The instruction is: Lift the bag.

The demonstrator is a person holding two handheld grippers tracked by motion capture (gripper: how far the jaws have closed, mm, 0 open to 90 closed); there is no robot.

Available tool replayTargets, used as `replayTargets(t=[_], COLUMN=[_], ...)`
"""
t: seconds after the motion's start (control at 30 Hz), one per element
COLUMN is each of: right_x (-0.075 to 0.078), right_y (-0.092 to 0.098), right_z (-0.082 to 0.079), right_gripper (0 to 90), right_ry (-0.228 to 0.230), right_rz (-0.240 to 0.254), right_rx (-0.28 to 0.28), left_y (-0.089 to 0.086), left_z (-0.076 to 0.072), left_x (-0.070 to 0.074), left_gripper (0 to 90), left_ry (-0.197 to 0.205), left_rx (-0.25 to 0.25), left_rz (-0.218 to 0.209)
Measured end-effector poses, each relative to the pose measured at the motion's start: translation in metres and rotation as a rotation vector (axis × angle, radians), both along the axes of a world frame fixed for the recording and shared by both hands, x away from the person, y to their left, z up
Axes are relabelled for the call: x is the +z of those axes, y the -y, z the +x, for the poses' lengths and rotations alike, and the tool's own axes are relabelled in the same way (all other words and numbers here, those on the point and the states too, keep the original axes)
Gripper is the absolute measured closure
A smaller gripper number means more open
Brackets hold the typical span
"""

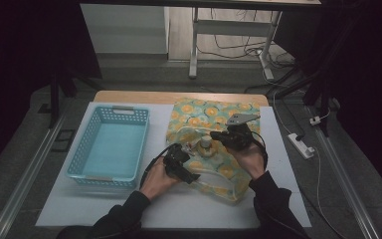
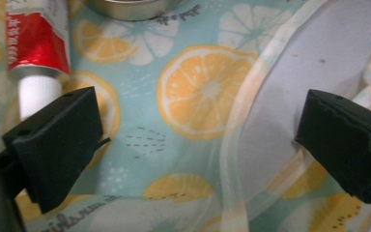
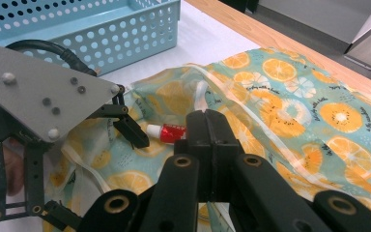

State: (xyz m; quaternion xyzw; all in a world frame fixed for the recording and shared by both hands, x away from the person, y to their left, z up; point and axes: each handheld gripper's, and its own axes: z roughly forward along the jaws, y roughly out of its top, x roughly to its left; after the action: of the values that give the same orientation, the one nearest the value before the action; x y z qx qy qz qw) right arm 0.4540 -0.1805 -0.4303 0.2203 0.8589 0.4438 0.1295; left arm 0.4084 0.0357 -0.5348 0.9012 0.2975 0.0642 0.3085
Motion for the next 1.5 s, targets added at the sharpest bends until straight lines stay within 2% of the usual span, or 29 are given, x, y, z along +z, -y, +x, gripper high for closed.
replayTargets(t=[0.07, 0.2, 0.3, 0.57, 0.77, 0.97, 1.13, 1.2, 1.43, 1.5], right_x=[0.000, -0.001, -0.001, -0.002, -0.003, -0.004, -0.005, -0.005, -0.005, -0.005], right_y=[0.000, 0.000, 0.000, -0.001, -0.002, -0.002, -0.001, 0.001, 0.003, 0.003], right_z=[0.000, 0.000, 0.000, 0.000, 0.000, 0.001, 0.002, 0.004, 0.006, 0.006], right_gripper=[90.0, 90.0, 90.0, 90.0, 90.0, 90.0, 90.0, 90.0, 90.0, 90.0], right_ry=[-0.001, 0.000, 0.000, -0.004, -0.007, -0.014, -0.031, -0.043, -0.088, -0.113], right_rz=[-0.004, -0.005, -0.006, -0.010, -0.014, -0.020, -0.024, -0.020, -0.007, 0.009], right_rx=[-0.001, 0.002, 0.004, 0.006, 0.008, 0.011, 0.011, 0.006, 0.009, 0.015], left_y=[0.001, -0.001, -0.003, -0.005, -0.007, -0.007, -0.002, -0.002, -0.004, -0.005], left_z=[-0.001, 0.000, 0.000, 0.000, 0.001, 0.000, -0.003, -0.004, -0.006, -0.006], left_x=[0.000, 0.001, 0.003, 0.008, 0.009, 0.009, 0.012, 0.015, 0.028, 0.031], left_gripper=[5.2, 8.6, 15.9, 42.2, 61.9, 87.4, 89.1, 89.1, 89.2, 89.2], left_ry=[0.013, 0.014, 0.016, 0.006, 0.002, -0.031, -0.017, -0.011, -0.010, -0.017], left_rx=[-0.002, 0.010, 0.005, -0.011, -0.002, -0.009, 0.011, 0.012, 0.040, 0.043], left_rz=[0.020, 0.017, 0.013, 0.008, 0.006, -0.028, 0.014, 0.016, -0.041, -0.057])
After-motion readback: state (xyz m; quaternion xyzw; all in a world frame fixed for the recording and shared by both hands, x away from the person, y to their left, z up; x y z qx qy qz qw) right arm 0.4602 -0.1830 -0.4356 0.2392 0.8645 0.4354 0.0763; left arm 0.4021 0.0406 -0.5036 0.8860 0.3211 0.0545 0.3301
